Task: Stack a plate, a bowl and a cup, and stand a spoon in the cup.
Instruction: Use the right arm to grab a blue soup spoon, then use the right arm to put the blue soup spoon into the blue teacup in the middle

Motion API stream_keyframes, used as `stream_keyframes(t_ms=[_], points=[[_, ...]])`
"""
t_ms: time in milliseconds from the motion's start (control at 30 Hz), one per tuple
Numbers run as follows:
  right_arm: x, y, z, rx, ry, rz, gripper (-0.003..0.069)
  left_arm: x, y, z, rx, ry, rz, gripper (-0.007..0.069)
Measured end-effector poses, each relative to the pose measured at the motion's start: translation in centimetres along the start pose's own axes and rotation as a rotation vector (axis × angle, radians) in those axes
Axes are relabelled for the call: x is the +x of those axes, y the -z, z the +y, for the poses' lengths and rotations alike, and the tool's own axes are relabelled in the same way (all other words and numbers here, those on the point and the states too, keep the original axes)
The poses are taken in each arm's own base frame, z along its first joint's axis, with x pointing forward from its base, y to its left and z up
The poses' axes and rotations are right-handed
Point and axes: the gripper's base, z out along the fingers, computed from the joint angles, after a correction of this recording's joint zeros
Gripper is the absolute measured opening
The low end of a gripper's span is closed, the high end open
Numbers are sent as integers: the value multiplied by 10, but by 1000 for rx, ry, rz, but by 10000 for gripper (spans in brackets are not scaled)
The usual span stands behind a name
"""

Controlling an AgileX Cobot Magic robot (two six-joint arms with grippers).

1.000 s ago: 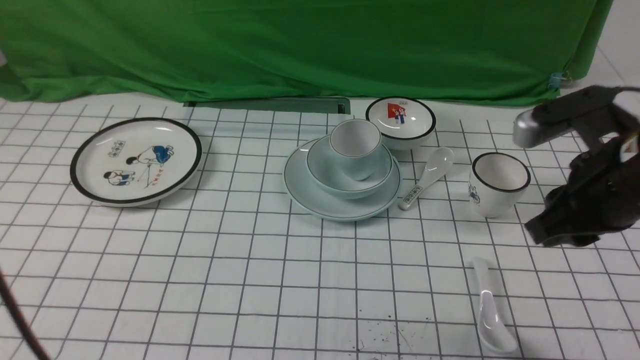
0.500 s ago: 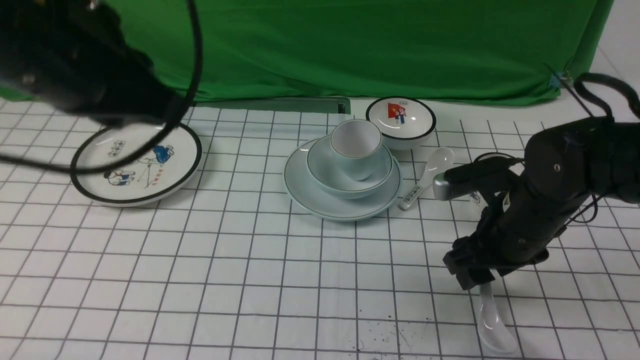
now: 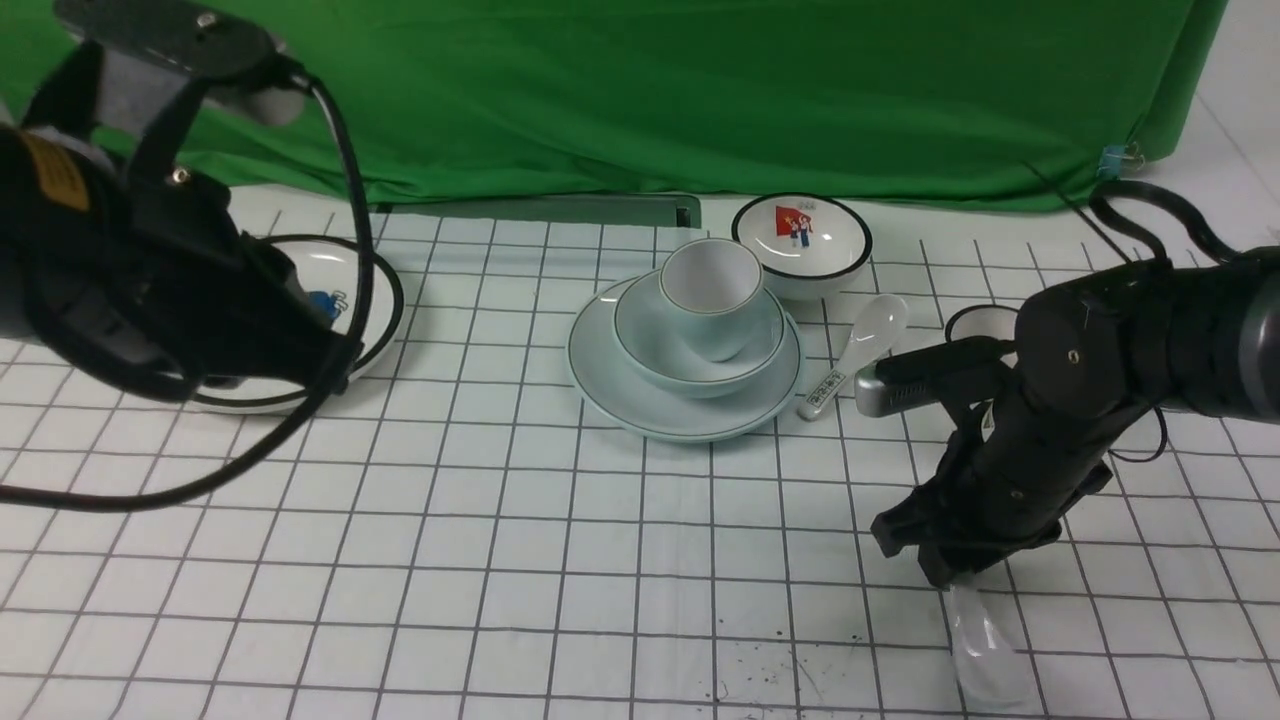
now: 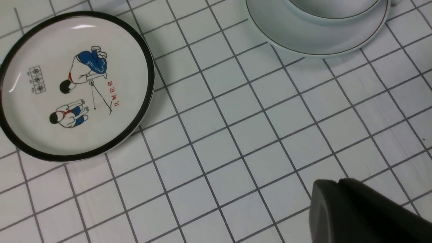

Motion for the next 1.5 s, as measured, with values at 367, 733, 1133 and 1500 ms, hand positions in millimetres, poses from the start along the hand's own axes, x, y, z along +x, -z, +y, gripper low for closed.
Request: stream_keyframes(t_ms=[367,733,1133,1500], points=[[-29,114,8,-14,105,-477,165,-5,0,1,-9,0,-55,-38],[-79,153,30,-71,37,-1143,165,-7,0,1,-11,2,-72,-36],[-116,86,65,-98,35,-1535,165,-8,0,1,-14,2,-92,-36],[-120,20,67,-75,57,-1407,165,-9,0,1,-16,2,-105,-36]])
